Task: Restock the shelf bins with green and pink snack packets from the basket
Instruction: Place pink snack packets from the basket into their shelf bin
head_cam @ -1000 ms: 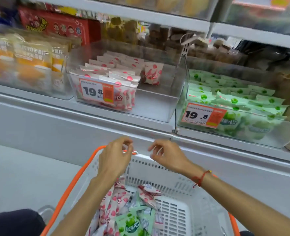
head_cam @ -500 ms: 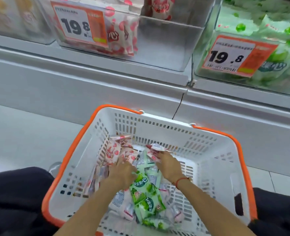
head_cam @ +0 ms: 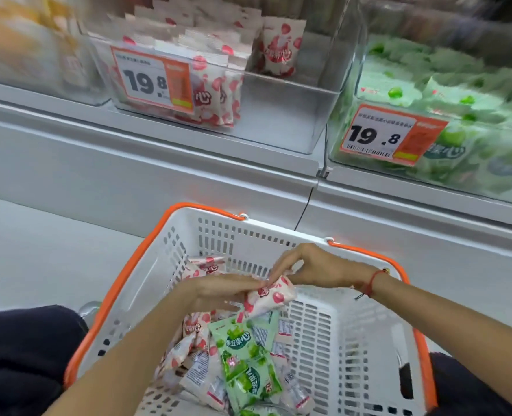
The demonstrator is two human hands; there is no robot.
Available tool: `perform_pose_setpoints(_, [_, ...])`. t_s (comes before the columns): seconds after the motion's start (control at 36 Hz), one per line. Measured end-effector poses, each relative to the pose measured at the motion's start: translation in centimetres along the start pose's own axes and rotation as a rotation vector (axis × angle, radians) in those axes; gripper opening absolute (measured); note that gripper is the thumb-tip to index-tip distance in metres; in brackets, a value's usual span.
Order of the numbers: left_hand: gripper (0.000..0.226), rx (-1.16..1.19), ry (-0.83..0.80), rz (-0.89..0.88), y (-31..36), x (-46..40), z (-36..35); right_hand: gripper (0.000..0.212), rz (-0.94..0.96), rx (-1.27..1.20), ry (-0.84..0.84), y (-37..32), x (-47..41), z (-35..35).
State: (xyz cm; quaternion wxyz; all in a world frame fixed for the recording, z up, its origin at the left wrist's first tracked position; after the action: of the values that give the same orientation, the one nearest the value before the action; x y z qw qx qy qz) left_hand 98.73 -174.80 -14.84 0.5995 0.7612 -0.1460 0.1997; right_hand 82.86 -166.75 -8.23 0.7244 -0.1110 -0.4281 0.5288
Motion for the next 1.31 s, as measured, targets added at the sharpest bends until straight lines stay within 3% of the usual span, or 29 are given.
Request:
perform_pose_setpoints(0.08, [0.048,0.135,-0.060,-0.134,2.8,1.7,-0.6,0.019,0.060,-0.072,-0.027,-3.2,2.4,2.7])
perform_pose_setpoints(0.19, [0.036,0.238,0.150,-0.323,7.0,3.7,0.0,0.040,0.094,-0.139,0.140,-6.3,4.4,5.6])
perform_pose_setpoints(0.25, [0.026,0.235,0.274,-0.440,9.3,4.9,0.5,0.045,0.086,-0.321,0.266,-8.0,5.1,6.9])
perform_pose_setpoints(0.31, [0.026,0.226,0.405,-0.549,11.5,6.0,1.3,0.041,0.045,-0.557,0.352,-9.8,5.7,8.0])
perform_pose_setpoints(0.39, [0.043,0.167,0.573,-0.683,14.5,7.7,2.2,0.020,0.004,-0.743,0.430,-12.3,6.6,9.2])
perform_pose_setpoints(0.44, [0.030,0.151,0.683,-0.773,16.3,8.7,2.5,0.021,0.024,-0.753,0.466,-14.0,7.2,9.8])
perform_pose_setpoints(0.53, [0.034,0.057,0.815,-0.906,19.1,10.1,2.3,0.016,0.053,-0.574,0.610,-16.1,7.5,10.8])
perform_pose_setpoints(0.58, [0.027,-0.009,0.868,-1.007,21.0,11.0,2.1,0.031,0.063,-0.531,0.684,-17.2,7.3,11.8])
perform_pose_setpoints(0.64, [0.017,-0.073,0.906,-1.082,22.9,11.5,2.0,0.038,0.043,-0.531,0.702,-17.8,6.5,13.0])
perform_pose_setpoints(0.69, [0.012,-0.152,0.934,-1.124,24.8,11.9,2.4,0.029,0.027,-0.565,0.688,-18.6,5.7,14.2])
perform_pose_setpoints(0.81, [0.030,-0.378,1.010,-1.114,27.5,12.1,4.7,0.010,0.030,-0.686,0.632,-20.0,2.9,17.6])
perform_pose_setpoints(0.86, [0.039,-0.663,1.120,-1.062,28.6,11.9,6.1,0.031,-0.024,-0.741,0.694,-19.9,0.9,19.7])
perform_pose_setpoints(0.94, [0.032,-1.087,1.255,-0.924,30.1,11.5,7.8,0.064,-0.149,-0.775,0.853,-19.7,-1.5,22.2])
perform_pose_setpoints(1.0, [0.027,-1.339,1.254,-0.831,30.7,10.6,8.7,0.064,-0.227,-0.695,0.986,-19.2,-2.9,23.6])
perform_pose_setpoints(1.11, [0.030,-1.399,1.214,-0.720,30.5,9.5,10.0,0.054,-0.299,-0.456,1.139,-18.6,-4.9,25.8])
perform_pose_setpoints(1.28, [0.033,-1.442,1.178,-0.667,30.1,8.8,10.7,0.069,-0.419,-0.455,0.867,-14.6,-11.7,28.0])
perform_pose_setpoints(1.31, [0.033,-1.445,1.175,-0.667,30.0,8.7,10.8,0.071,-0.448,-0.439,0.883,-14.2,-12.7,28.4])
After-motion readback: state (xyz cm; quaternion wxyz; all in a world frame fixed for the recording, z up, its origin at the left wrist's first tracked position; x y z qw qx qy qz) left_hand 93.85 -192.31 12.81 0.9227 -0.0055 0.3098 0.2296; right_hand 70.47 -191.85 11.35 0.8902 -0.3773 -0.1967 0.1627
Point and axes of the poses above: each hand's wrist, its own x-axis away from the middle knuckle, its own z-axis out of the back of the hand, y = z × x, the point moved 3 cm from there along -x, towards the middle knuckle, and after that the axes turned 14 degrees about -z, right-handed, at the moved point
